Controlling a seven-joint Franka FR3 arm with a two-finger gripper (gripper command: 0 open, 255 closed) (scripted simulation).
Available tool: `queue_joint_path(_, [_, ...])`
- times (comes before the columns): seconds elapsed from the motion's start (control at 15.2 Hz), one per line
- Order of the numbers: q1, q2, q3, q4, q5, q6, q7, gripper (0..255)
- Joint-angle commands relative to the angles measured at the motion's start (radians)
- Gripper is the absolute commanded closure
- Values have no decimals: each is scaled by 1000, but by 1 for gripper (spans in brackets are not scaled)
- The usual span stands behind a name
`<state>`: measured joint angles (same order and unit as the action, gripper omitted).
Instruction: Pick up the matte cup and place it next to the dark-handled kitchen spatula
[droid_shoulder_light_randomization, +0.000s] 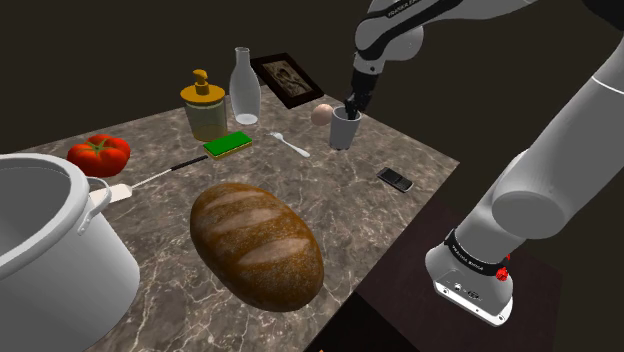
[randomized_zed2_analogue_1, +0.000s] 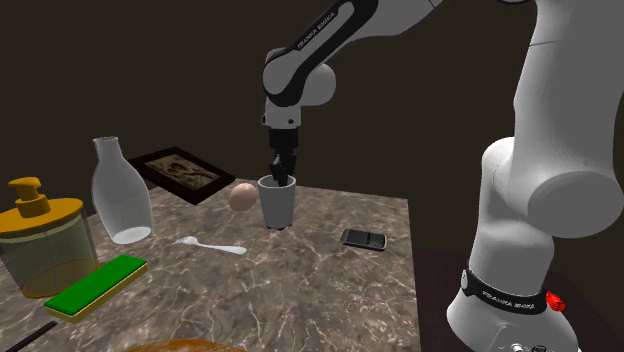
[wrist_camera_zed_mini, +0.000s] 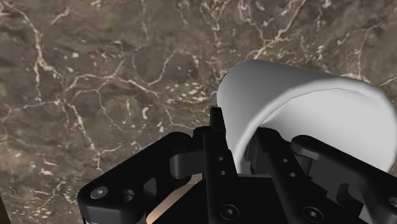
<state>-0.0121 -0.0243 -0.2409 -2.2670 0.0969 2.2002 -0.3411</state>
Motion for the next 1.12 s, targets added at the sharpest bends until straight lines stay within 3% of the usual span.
queue_joint_path(0.0, [1,-15,1,12,-6,-26,8,255])
queue_joint_path(1.06, [0,-101,6,142,-37,-238,43,255])
